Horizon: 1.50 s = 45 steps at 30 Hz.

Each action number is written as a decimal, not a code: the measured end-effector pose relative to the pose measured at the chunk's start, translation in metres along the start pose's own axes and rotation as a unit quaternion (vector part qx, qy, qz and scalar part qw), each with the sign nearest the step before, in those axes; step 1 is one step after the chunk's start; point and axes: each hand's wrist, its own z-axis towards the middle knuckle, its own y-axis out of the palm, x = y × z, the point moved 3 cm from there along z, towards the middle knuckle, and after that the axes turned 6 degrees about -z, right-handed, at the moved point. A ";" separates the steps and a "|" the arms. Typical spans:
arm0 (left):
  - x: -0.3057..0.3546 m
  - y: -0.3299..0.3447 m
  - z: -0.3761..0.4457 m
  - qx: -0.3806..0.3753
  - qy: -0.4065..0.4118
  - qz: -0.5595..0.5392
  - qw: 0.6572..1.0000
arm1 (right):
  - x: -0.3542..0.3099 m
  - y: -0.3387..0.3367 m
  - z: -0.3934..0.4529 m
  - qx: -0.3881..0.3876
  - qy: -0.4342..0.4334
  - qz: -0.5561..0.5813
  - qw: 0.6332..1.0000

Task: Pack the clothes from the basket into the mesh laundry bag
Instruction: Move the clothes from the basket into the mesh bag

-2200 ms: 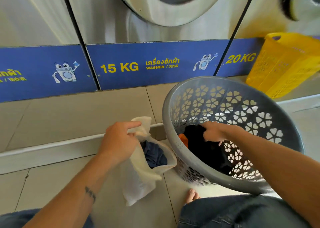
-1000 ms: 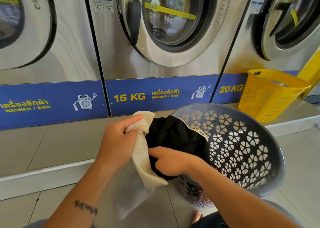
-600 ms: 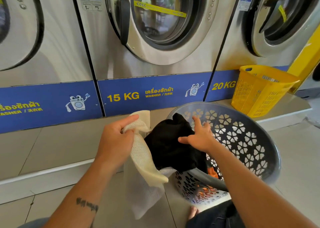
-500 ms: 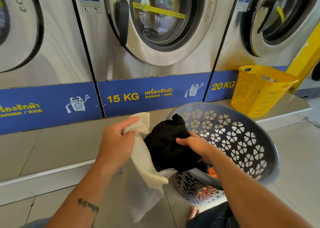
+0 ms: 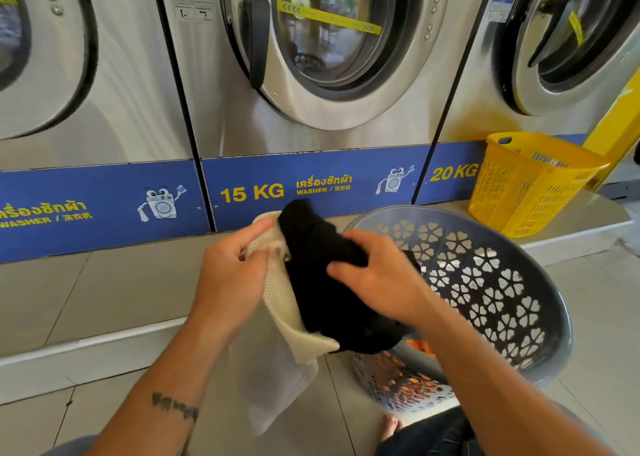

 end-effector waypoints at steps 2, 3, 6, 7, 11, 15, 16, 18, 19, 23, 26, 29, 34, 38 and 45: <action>0.005 0.000 -0.001 -0.004 0.004 -0.019 1.000 | -0.004 0.026 -0.008 -0.068 -0.025 0.000 0.997; 0.006 0.000 -0.001 -0.007 0.005 -0.026 1.000 | -0.004 0.037 -0.009 -0.097 -0.034 -0.008 0.995; 0.003 0.002 -0.003 -0.039 0.000 -0.042 0.998 | 0.005 0.063 -0.003 -0.194 -0.014 -0.053 0.979; 0.002 0.004 -0.005 -0.056 -0.004 -0.046 0.997 | 0.009 0.069 0.000 -0.224 -0.012 -0.081 0.971; -0.003 0.005 -0.009 -0.070 -0.015 -0.036 0.997 | 0.015 0.086 0.002 -0.283 -0.015 -0.162 0.945; -0.010 -0.008 0.000 0.000 -0.042 -0.026 0.999 | 0.002 0.051 0.009 -0.250 -0.028 -0.118 0.961; -0.012 -0.009 0.002 0.005 -0.045 -0.022 0.999 | 0.000 0.034 0.011 -0.210 -0.014 -0.068 0.975; -0.012 -0.007 0.002 0.005 -0.039 -0.009 0.999 | 0.012 -0.003 0.019 -0.093 0.032 0.014 0.995; -0.011 -0.004 0.001 0.001 -0.035 0.000 0.999 | 0.030 -0.019 0.025 -0.027 0.063 0.016 0.998; -0.008 0.003 -0.002 -0.006 -0.031 0.020 0.999 | 0.100 -0.022 0.025 -0.034 0.279 0.121 0.952; -0.009 0.003 -0.003 -0.010 -0.029 0.028 0.999 | 0.112 0.013 0.018 -0.150 0.315 0.235 0.907; -0.011 0.001 -0.002 -0.006 -0.028 0.039 0.999 | 0.107 0.024 0.025 -0.136 0.279 0.149 0.939; -0.013 0.000 0.000 -0.002 -0.036 0.043 0.998 | 0.093 0.016 0.030 -0.086 0.207 0.017 0.974; -0.012 0.004 0.001 0.000 -0.026 0.040 0.999 | 0.063 0.002 0.024 -0.030 0.140 -0.061 0.988; -0.006 0.003 0.002 -0.001 -0.018 -0.006 1.000 | -0.004 0.017 0.000 -0.003 0.002 0.027 1.000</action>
